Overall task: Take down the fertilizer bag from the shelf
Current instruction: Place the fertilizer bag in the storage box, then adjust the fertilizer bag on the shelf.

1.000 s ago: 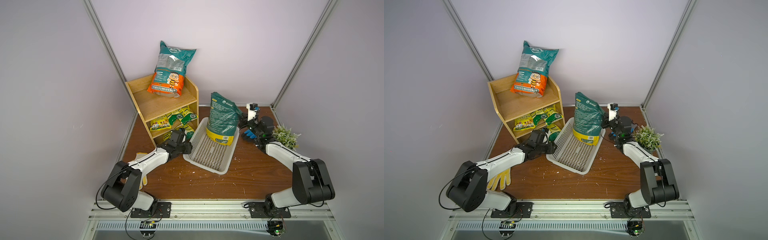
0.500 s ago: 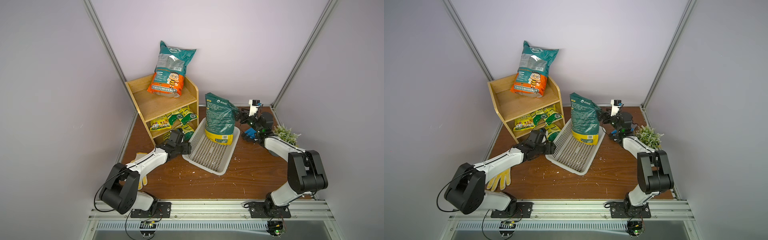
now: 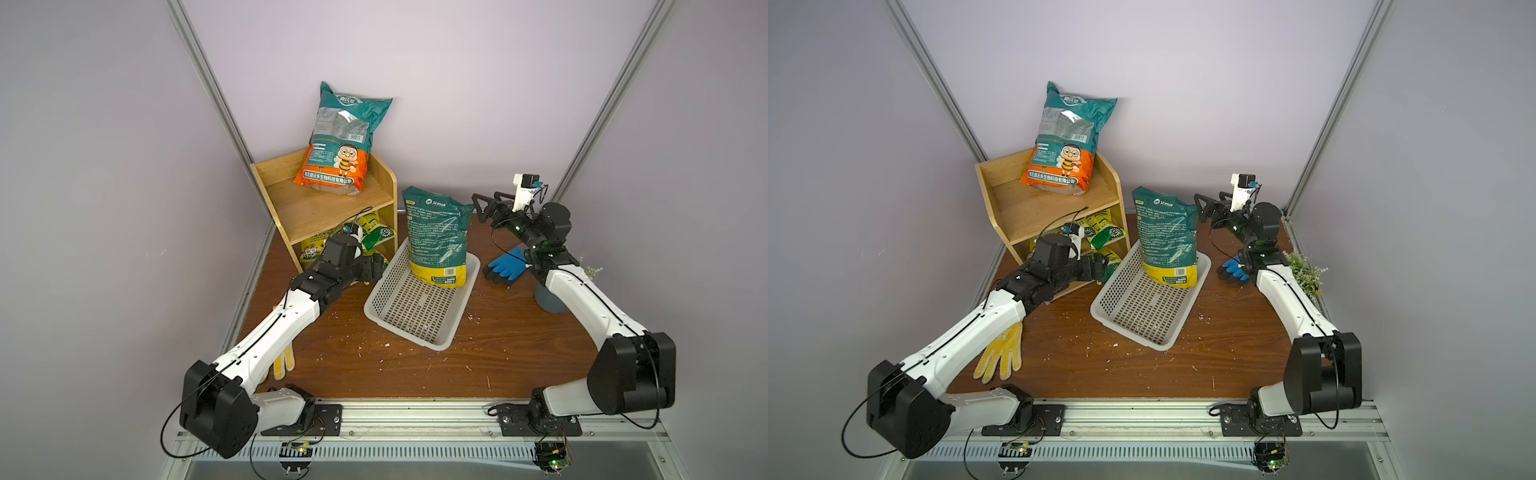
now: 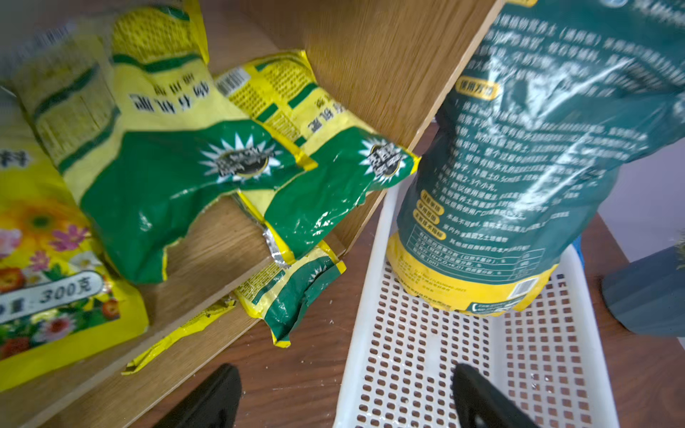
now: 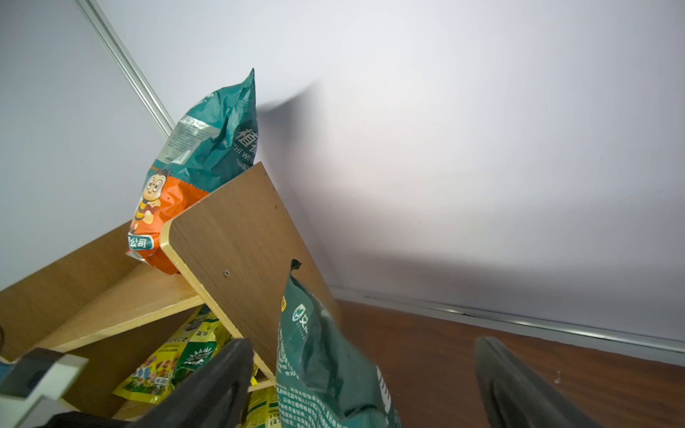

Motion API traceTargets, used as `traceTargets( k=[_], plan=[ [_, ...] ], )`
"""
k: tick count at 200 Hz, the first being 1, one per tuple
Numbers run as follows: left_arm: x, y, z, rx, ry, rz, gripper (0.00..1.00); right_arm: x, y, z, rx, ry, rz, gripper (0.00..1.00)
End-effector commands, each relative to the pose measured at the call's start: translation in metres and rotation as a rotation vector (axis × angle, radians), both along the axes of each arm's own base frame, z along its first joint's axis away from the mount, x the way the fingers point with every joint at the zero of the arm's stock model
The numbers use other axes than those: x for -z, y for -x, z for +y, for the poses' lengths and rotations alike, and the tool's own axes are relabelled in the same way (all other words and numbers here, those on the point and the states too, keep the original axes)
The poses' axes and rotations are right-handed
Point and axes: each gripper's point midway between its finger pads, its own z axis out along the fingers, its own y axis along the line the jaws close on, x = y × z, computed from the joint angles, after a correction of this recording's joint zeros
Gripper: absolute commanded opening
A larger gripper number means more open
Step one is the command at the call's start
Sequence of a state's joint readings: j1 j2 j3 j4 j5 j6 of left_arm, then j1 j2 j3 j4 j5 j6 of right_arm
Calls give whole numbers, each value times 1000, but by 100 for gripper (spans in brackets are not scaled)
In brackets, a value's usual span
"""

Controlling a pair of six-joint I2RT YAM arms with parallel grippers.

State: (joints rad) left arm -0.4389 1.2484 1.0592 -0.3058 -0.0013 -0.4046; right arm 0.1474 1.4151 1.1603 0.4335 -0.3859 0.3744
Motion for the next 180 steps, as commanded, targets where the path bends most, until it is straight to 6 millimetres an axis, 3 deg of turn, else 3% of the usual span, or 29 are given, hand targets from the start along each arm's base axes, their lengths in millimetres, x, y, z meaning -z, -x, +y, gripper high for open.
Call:
traceTargets(
  k=[1, 25, 43, 67, 88, 113, 136, 154, 180],
  plan=[
    [-24, 9, -7, 48, -7, -40, 93, -31, 13, 12, 87, 176, -70, 100],
    [-65, 14, -25, 99, 18, -128, 93, -37, 21, 42, 92, 337, -68, 100],
    [-99, 12, -30, 109, 51, -195, 94, -47, 33, 63, -73, 196, -74, 100],
    [-153, 11, -30, 110, 104, -329, 100, -78, 64, 92, -359, -19, -154, 100],
    [-191, 3, -14, 53, 178, -404, 99, -84, 65, 130, -456, 6, -71, 86],
    [-195, -17, 41, -163, 248, -400, 99, -79, 74, 183, -483, 70, -50, 82],
    [-195, -16, 78, -320, 212, -446, 99, -82, 74, 217, -506, 43, -43, 77],
    [-197, -12, 92, -371, 211, -479, 99, -86, 71, 241, -528, 18, -38, 71],
    [-202, 0, 94, -355, 236, -550, 99, -86, 62, 275, -544, 17, -38, 67]
  ],
)
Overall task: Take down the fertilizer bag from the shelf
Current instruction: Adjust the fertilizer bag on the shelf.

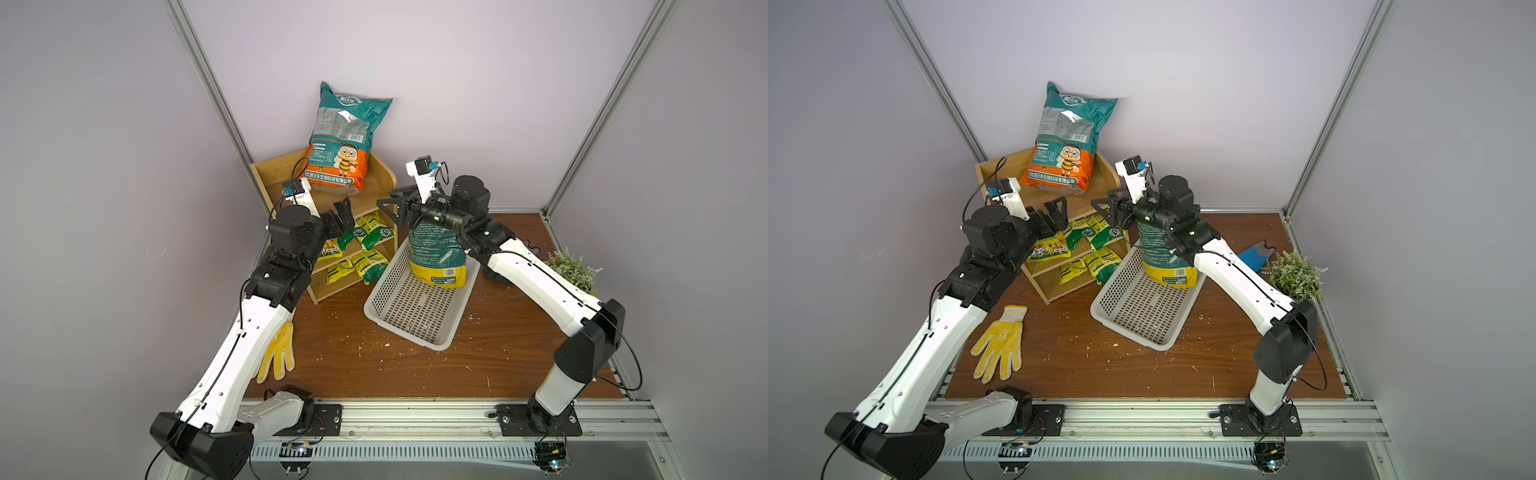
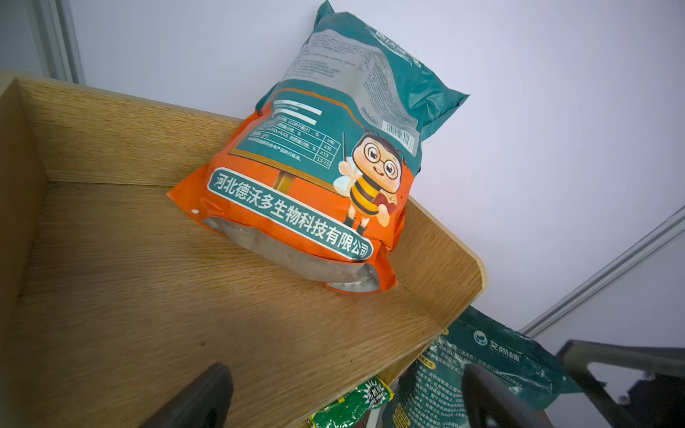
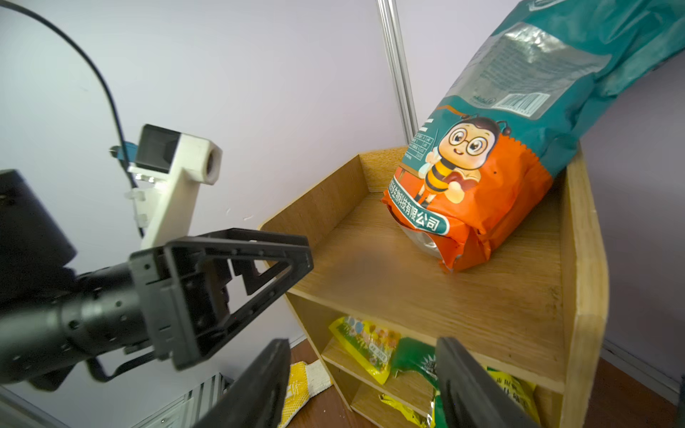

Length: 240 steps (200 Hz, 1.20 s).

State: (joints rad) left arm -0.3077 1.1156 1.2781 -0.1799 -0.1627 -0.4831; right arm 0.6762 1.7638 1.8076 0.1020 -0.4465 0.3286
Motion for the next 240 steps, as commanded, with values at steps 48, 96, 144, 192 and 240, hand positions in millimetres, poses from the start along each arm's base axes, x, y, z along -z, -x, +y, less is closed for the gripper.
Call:
traceTargets(
  k=[48, 96, 144, 192, 240],
  plan=[
    [-5, 23, 13, -16, 4, -103, 99, -3, -59, 54, 106, -34, 47, 61],
    [23, 30, 11, 5, -9, -62, 99, 19, -98, 69, 256, -13, 117, 45],
    [37, 43, 18, -11, -14, -64, 99, 39, -99, 68, 346, 46, 139, 52],
    [45, 49, 20, -12, -18, -57, 99, 44, -84, 53, 382, 70, 147, 59],
    [52, 53, 21, -12, -16, -46, 99, 47, -90, 53, 353, 35, 132, 58]
  ],
)
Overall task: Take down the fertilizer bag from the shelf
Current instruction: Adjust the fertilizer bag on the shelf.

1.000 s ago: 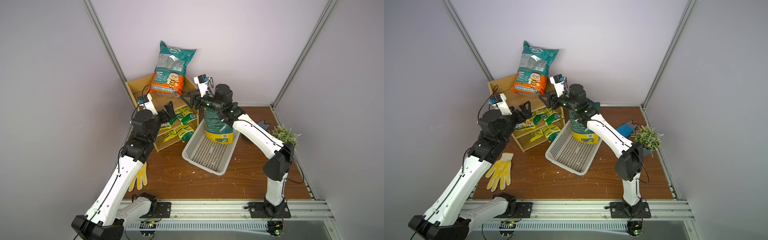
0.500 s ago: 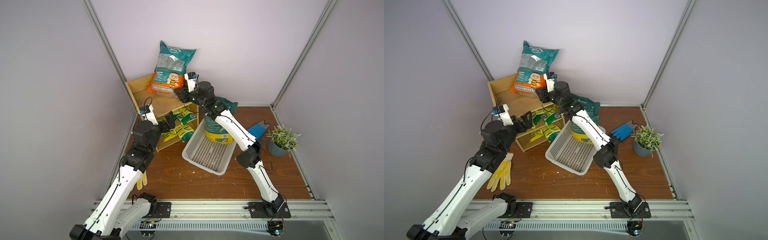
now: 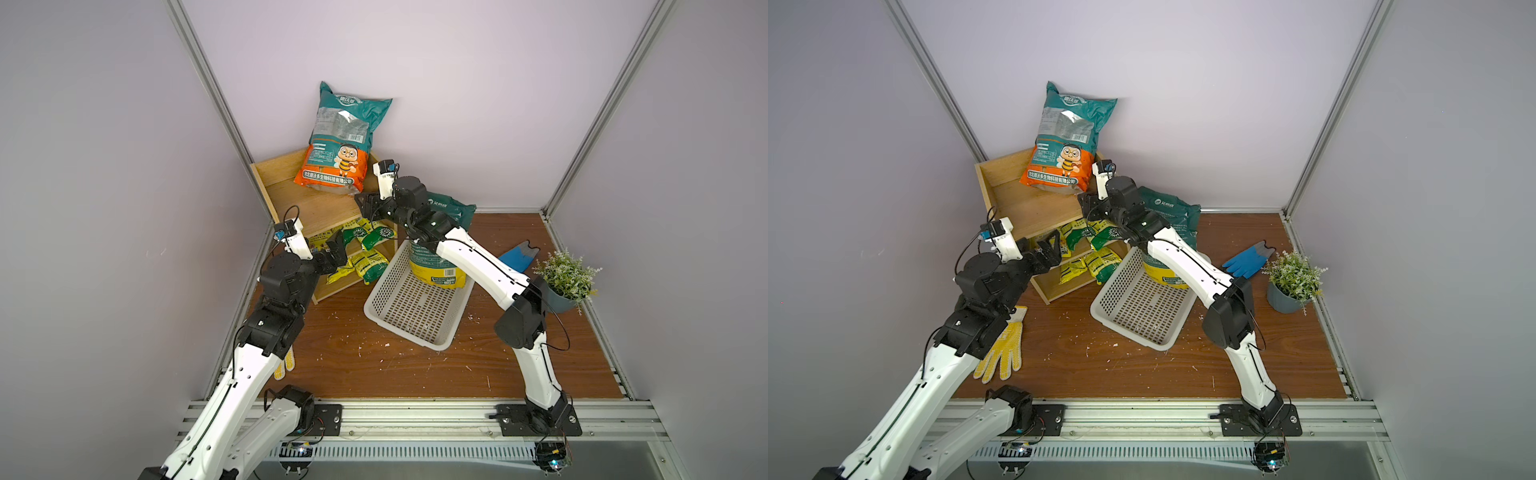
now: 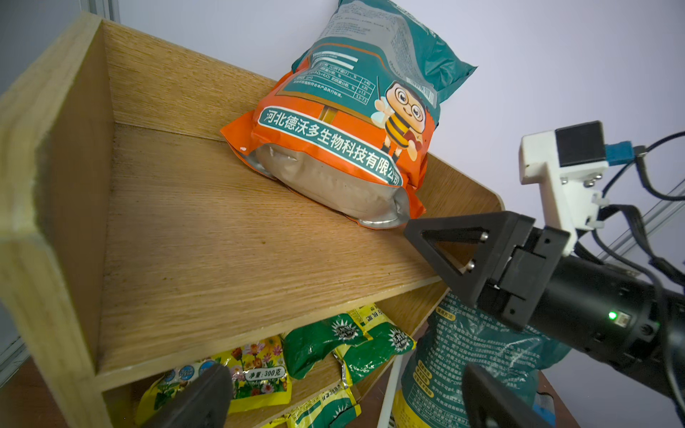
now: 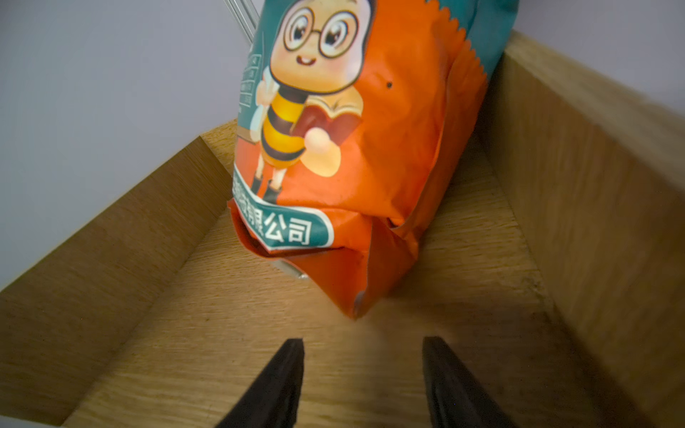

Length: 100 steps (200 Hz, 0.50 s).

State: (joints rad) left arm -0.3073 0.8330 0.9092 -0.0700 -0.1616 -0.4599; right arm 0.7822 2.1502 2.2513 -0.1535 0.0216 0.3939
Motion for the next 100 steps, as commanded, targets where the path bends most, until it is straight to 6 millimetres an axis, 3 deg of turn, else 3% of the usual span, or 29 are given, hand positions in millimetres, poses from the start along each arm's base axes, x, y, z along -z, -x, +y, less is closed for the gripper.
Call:
traceTargets(
  k=[1, 39, 80, 100],
  plan=[
    [-4, 2, 5, -15, 0, -21, 99, -25, -7, -1, -12, -73, -56, 58],
    [-7, 5, 7, -23, -2, -22, 99, -33, -22, 31, -89, -140, -73, 50],
    [-10, 10, 11, -37, -12, -26, 99, -33, -27, 30, -73, -154, -68, 1],
    [-8, 9, 11, -39, -11, -24, 99, -35, -15, 33, -111, -151, -65, 0]
  ],
)
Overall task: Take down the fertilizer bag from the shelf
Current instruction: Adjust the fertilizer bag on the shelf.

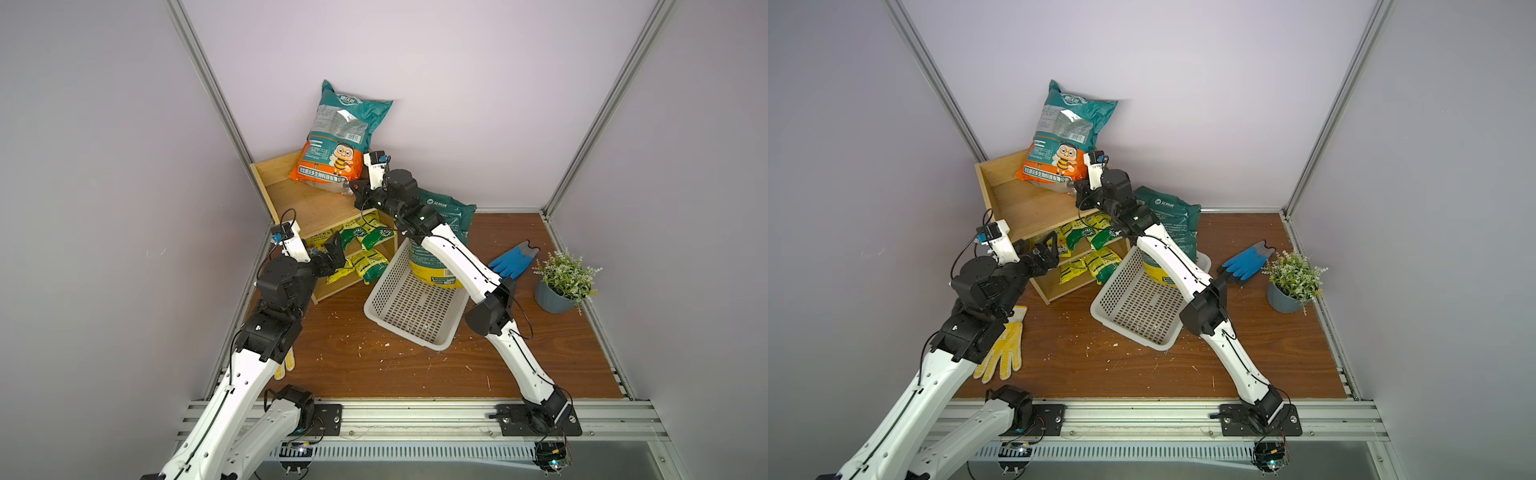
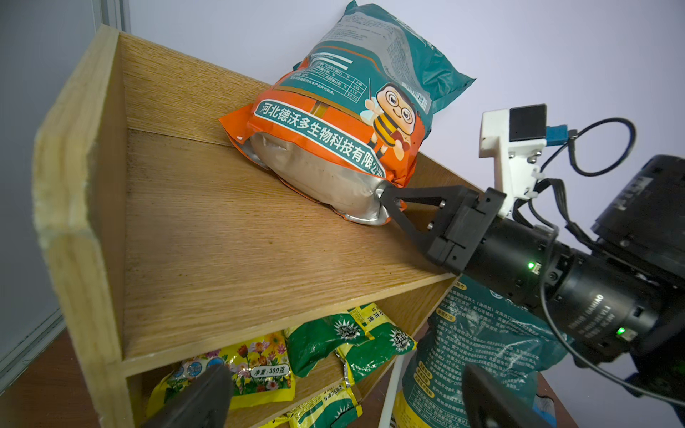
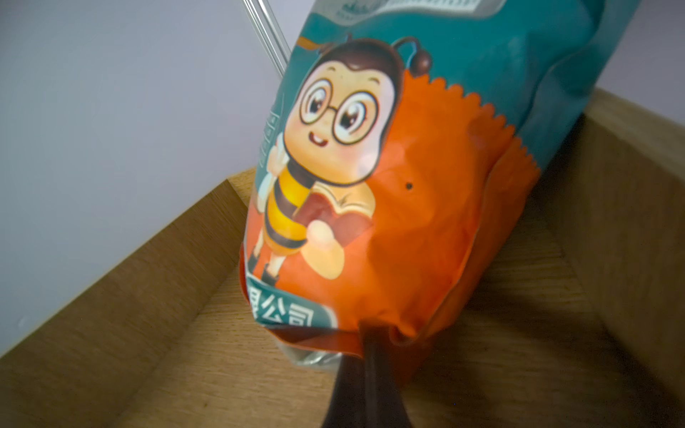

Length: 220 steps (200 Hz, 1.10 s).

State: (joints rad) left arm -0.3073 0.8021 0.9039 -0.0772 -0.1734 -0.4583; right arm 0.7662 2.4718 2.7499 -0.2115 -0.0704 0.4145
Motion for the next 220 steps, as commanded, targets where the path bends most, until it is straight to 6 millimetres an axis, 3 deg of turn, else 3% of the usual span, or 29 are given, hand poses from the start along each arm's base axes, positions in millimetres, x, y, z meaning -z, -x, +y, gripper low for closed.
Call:
traceTargets(
  k=[1, 37, 78, 85, 109, 130, 164, 191, 220],
  plan=[
    [-3, 2, 7, -27, -13, -6, 99, -23, 16, -3, -41, -46, -3, 0],
    [-5, 3, 9, -39, -9, -10, 99, -33, 72, 17, -146, -30, -24, 0],
    [-8, 8, 16, -68, -12, -24, 99, -9, 137, 40, -257, -34, 12, 0],
    [-8, 9, 17, -70, -14, -25, 99, -12, 147, 43, -280, -45, 4, 0],
    [-8, 10, 17, -70, -18, -21, 99, -18, 170, 44, -383, -56, -15, 48],
    [-8, 10, 17, -70, -17, -20, 99, -31, 159, 26, -338, -39, -49, 64],
    [-9, 10, 16, -66, -13, -25, 99, -51, 108, -21, -275, -147, 3, 75],
    [-11, 10, 16, -67, -18, -26, 99, -66, 91, -35, -272, -198, -14, 80],
    [-10, 11, 17, -68, -20, -25, 99, -81, 74, -32, -254, -226, -32, 85]
  ],
)
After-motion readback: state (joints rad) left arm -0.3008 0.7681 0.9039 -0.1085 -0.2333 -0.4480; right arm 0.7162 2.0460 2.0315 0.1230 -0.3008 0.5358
